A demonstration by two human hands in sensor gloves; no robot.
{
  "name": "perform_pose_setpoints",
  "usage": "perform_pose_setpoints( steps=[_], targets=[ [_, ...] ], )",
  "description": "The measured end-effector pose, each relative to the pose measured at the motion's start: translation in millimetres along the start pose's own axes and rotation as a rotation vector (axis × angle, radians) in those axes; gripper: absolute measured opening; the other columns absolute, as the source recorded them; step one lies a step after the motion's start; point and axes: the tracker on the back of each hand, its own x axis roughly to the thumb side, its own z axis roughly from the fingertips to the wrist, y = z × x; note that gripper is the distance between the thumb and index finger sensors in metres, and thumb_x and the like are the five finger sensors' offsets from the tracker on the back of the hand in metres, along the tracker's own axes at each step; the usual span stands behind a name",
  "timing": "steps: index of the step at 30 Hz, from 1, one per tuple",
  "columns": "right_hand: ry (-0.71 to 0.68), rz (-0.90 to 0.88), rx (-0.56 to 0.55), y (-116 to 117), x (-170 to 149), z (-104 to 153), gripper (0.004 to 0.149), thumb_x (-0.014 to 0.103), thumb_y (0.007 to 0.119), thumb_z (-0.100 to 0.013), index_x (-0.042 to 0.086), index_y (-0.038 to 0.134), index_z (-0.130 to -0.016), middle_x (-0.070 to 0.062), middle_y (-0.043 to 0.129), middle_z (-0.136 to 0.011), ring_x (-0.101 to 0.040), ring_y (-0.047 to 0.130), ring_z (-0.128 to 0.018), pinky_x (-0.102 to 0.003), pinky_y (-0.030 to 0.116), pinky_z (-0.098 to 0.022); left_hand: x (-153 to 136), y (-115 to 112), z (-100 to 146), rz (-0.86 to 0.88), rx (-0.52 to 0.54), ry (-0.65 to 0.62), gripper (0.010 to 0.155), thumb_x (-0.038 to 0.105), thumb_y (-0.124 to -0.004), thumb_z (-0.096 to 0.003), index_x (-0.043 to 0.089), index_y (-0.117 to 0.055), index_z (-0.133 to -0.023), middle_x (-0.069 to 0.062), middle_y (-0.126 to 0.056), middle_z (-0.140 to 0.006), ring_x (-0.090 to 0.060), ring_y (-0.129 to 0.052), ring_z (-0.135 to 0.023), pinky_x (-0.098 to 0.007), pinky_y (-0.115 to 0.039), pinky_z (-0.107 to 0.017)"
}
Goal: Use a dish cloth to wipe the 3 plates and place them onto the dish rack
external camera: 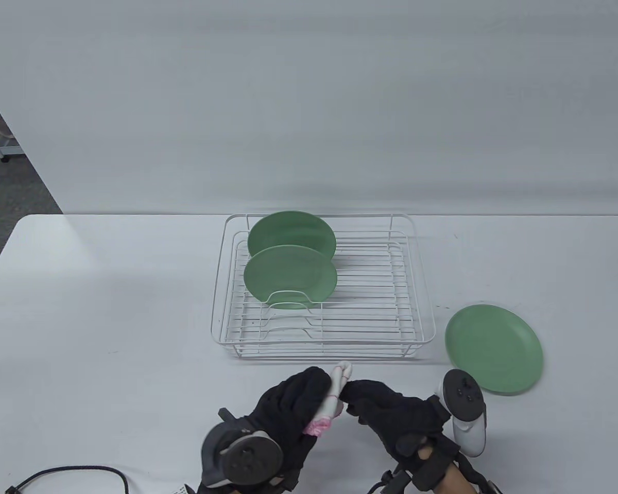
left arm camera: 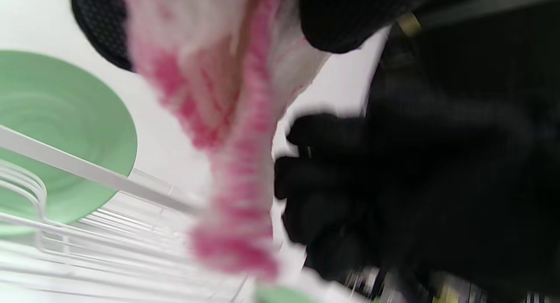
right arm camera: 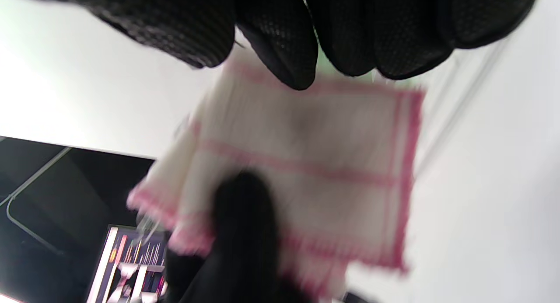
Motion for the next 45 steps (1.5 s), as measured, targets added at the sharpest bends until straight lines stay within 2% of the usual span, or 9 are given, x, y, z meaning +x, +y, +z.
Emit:
perform_pose_setpoints(
  steps=[8,10,13,14,15,22,31,39,45],
  targets=[
    [0.033,0.723,-0.521,-89.1,17.0,0.6,0.06,0.034,0.084,-0.039,0.006,0.076,-0.091,-0.029,0.076,-0.091,-0.055,0.08,-0.067,-0.068,0.07,-0.049,-85.4,57.7,7.5,0.663,0.21,0.333,0.065,0.043,-0.073,-0.0508,0.023,-0.05,-0.108,-0.018,-0.066,-0.108,-0.046,-0.081,-0.091,-0.063,-0.075,-0.061],
    [0.183,0.83,-0.596,-117.3,6.2,-5.2,0.062,0.035,0.084,-0.039,0.007,0.073,-0.093,-0.028,0.074,-0.093,-0.053,0.081,-0.067,-0.067,0.071,-0.049,-103.4,62.0,10.7,0.8,0.261,0.389,0.066,0.045,-0.072,-0.0516,0.024,-0.048,-0.109,-0.019,-0.063,-0.109,-0.047,-0.079,-0.092,-0.063,-0.073,-0.062],
    [0.539,0.898,-0.57,-152.8,-17.5,-14.1,0.085,0.042,0.083,-0.042,0.01,0.036,-0.105,-0.029,0.046,-0.104,-0.054,0.071,-0.075,-0.065,0.068,-0.052,-117.8,63.9,14.3,0.868,0.292,0.427,0.066,0.047,-0.07,-0.0522,0.023,-0.047,-0.11,-0.02,-0.061,-0.11,-0.048,-0.077,-0.092,-0.064,-0.072,-0.062],
    [0.733,0.929,-0.537,-165.2,-28.7,-15.8,0.112,0.036,0.099,-0.024,0.011,0.026,-0.105,-0.027,0.039,-0.106,-0.053,0.068,-0.078,-0.063,0.067,-0.055,-120.5,64.6,15.0,0.858,0.294,0.436,0.066,0.048,-0.069,-0.0524,0.023,-0.046,-0.11,-0.02,-0.061,-0.11,-0.048,-0.078,-0.092,-0.064,-0.072,-0.062],
    [0.826,0.935,-0.532,-172.4,-36.3,-16.1,0.093,0.049,0.08,-0.044,0.012,0.021,-0.105,-0.026,0.036,-0.107,-0.051,0.068,-0.08,-0.062,0.067,-0.056,-121.2,64.9,15.3,0.85,0.292,0.438,0.066,0.048,-0.068,-0.0525,0.023,-0.046,-0.11,-0.02,-0.061,-0.11,-0.048,-0.078,-0.092,-0.063,-0.073,-0.062],
    [1.188,0.848,-0.705,-207.9,-94.8,-4.7,0.097,0.052,0.085,-0.039,0.006,0.028,-0.103,-0.023,0.066,-0.089,-0.041,0.092,-0.051,-0.05,0.083,-0.033,-117.8,66.2,15.8,0.793,0.285,0.457,0.065,0.048,-0.069,-0.0523,0.023,-0.049,-0.109,-0.021,-0.063,-0.109,-0.048,-0.079,-0.091,-0.063,-0.073,-0.062],
    [1.125,0.731,-0.852,-214.6,-106.8,1.7,0.099,0.028,0.101,-0.022,0.001,0.048,-0.1,-0.013,0.087,-0.066,-0.023,0.101,-0.026,-0.039,0.091,-0.014,-125.3,65.7,18.9,0.774,0.296,0.529,0.064,0.047,-0.069,-0.0525,0.022,-0.05,-0.109,-0.022,-0.064,-0.108,-0.049,-0.08,-0.089,-0.063,-0.073,-0.061],
    [0.841,0.332,-0.941,-221.4,-86.0,5.7,0.062,0.026,0.095,-0.032,0.006,0.071,-0.086,-0.013,0.093,-0.059,-0.021,0.104,-0.01,-0.032,0.093,0.001,-126.7,65.3,19.4,0.78,0.304,0.544,0.064,0.047,-0.069,-0.0526,0.022,-0.05,-0.109,-0.022,-0.064,-0.108,-0.049,-0.08,-0.089,-0.063,-0.074,-0.061],
    [0.677,0.624,-0.822,-201.9,-23.2,-21.5,0.063,0.022,0.09,-0.035,-0.002,0.069,-0.089,-0.023,0.097,-0.069,-0.024,0.105,-0.002,-0.036,0.092,0.006,-127.0,64.4,19.6,0.769,0.302,0.544,0.064,0.047,-0.069,-0.0525,0.022,-0.05,-0.109,-0.022,-0.064,-0.108,-0.049,-0.08,-0.089,-0.063,-0.074,-0.061]
  ],
)
